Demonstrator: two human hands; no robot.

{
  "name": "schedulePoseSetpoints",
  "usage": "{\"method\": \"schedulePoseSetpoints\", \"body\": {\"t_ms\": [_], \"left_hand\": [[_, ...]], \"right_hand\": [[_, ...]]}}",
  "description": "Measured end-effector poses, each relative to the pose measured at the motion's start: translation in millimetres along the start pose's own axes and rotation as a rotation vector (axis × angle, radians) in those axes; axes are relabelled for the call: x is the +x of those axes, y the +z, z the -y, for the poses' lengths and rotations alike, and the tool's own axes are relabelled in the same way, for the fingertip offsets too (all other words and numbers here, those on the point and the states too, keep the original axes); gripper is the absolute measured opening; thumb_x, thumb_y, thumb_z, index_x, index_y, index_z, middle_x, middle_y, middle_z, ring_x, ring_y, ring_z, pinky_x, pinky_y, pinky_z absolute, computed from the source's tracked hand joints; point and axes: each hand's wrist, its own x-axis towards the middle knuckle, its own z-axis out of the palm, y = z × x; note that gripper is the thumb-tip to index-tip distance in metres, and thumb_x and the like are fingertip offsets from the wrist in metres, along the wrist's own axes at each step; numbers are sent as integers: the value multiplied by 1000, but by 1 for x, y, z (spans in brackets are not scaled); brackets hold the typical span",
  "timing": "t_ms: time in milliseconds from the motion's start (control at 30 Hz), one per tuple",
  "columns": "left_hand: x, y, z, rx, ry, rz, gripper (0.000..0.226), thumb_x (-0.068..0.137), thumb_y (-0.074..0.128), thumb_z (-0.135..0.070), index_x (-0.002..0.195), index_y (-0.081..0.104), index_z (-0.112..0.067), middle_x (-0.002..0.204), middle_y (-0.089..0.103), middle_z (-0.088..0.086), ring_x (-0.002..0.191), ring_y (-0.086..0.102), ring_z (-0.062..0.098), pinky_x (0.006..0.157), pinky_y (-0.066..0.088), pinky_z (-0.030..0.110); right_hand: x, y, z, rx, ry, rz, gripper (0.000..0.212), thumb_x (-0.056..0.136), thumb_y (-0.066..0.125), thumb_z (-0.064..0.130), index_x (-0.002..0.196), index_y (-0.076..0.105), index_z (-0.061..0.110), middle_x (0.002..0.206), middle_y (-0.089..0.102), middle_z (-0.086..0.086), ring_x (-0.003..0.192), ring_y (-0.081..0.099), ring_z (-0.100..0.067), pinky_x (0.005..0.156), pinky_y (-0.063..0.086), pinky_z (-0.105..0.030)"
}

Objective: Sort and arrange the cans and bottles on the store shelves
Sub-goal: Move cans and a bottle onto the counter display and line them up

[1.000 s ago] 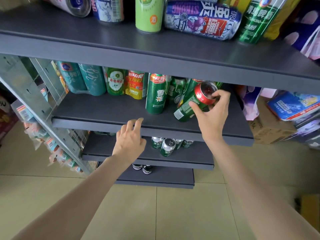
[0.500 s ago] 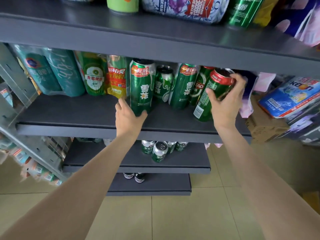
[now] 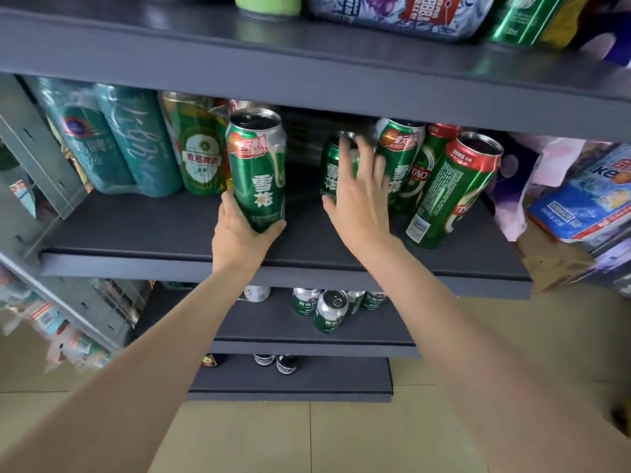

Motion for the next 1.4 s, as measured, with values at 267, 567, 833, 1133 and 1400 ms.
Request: {"method": "schedulePoseSetpoints", "body": {"t_ms": [267, 567, 833, 1133, 1400], "left_hand": [[6, -11, 11, -1, 38, 58, 71, 74, 76, -31, 128, 35, -12, 130, 51, 4, 117, 49, 25, 90, 41, 35], [7, -11, 6, 32, 19, 26, 73, 71, 78, -32, 127, 37, -12, 124, 55, 6, 114, 52, 25, 89, 42, 34], [10, 27, -20, 60, 68, 41, 71, 73, 77, -34, 127, 37, -10, 124, 56, 8, 115, 51, 27, 89, 42, 35], [-4, 39, -2, 308, 204, -37, 73, 85, 60, -42, 141, 27, -9, 138, 41, 12, 125, 39, 32, 102, 30, 42], [-20, 40, 17, 538, 280, -82, 38, 91, 45, -32, 123, 53, -14, 126, 50, 10, 117, 41, 31, 97, 28, 38]], "right_hand": [[12, 12, 13, -48, 65, -145, 56, 72, 78, 24, 115, 50, 2, 130, 40, -25, 109, 44, -39, 90, 42, -43], [-36, -38, 2, 387, 63, -78, 45, 70, 79, 30, 81, 39, 12, 93, 44, 0, 71, 43, -12, 63, 39, -20], [-134, -84, -75, 451, 71, 340, 45, 64, 72, 45, 74, 31, 30, 102, 53, 14, 91, 53, -8, 74, 43, -25], [-191, 93, -142, 275, 359, 483, 46, 73, 76, 38, 79, 34, 19, 82, 43, 4, 71, 45, -19, 62, 40, -36], [-163, 174, -160, 176, 561, 391, 52, 76, 75, 31, 107, 46, 2, 111, 51, -15, 100, 54, -34, 79, 51, -45]]}}
